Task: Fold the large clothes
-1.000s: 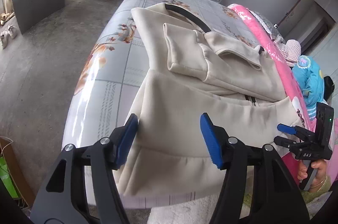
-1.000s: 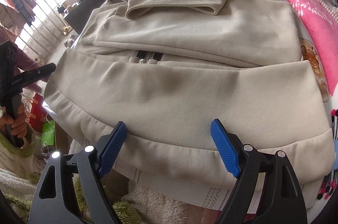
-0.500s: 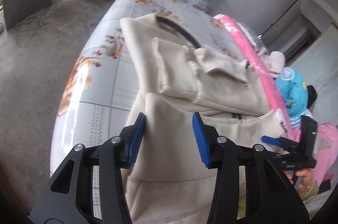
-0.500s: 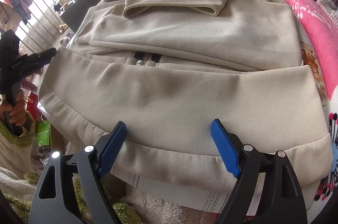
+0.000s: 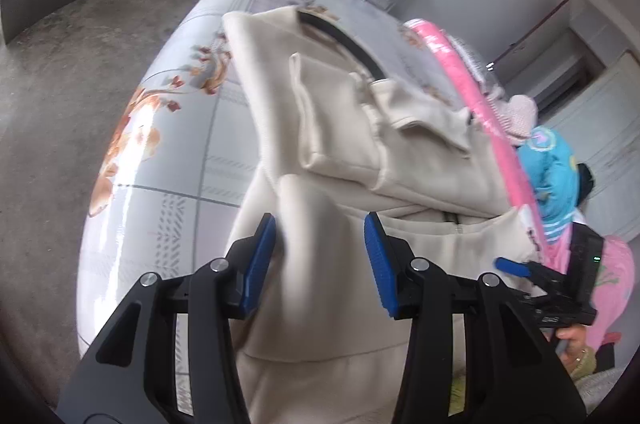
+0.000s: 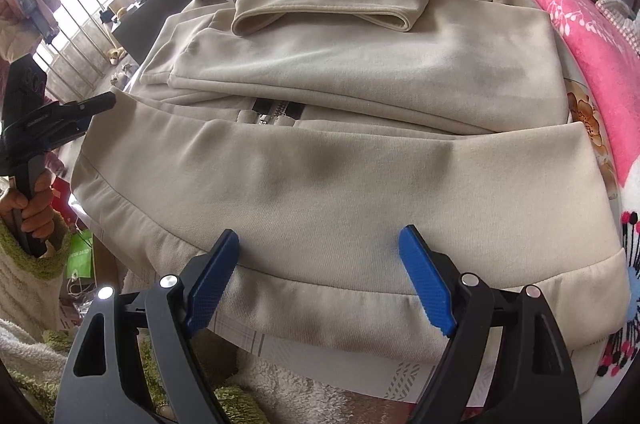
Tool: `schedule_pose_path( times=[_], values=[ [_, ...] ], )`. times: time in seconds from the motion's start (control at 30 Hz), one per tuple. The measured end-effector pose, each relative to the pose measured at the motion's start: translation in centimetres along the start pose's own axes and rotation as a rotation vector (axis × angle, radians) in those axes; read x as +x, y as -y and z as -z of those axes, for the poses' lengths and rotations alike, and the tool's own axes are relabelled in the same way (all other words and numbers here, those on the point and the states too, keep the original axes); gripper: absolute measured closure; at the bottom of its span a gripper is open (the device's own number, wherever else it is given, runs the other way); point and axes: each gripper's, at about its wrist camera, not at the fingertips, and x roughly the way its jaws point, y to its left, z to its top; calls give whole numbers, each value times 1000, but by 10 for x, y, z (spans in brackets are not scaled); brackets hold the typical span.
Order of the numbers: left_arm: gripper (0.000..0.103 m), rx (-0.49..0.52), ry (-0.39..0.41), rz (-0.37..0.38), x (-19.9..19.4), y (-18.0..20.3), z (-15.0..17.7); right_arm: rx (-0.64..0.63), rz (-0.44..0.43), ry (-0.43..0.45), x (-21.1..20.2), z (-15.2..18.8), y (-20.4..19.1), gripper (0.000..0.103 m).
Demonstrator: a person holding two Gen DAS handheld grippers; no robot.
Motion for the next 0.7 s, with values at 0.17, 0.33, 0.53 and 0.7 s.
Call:
schedule_pose_path(
  times=[0.17,0.33,0.53,0.7],
  values=[
    [60,37,-17,-8,-1,8,4,-1,-6,4,0,1,1,23],
    [60,106,-47,-144,1,21,12,-5,-14,12,-1,2,2,23],
    [66,243,-36,-373,9,50,21,16,-19,37,-12,8,10,23],
    [68,353,-19,-536,18,69,31,86,35,138,-50,19,45,23]
  ],
)
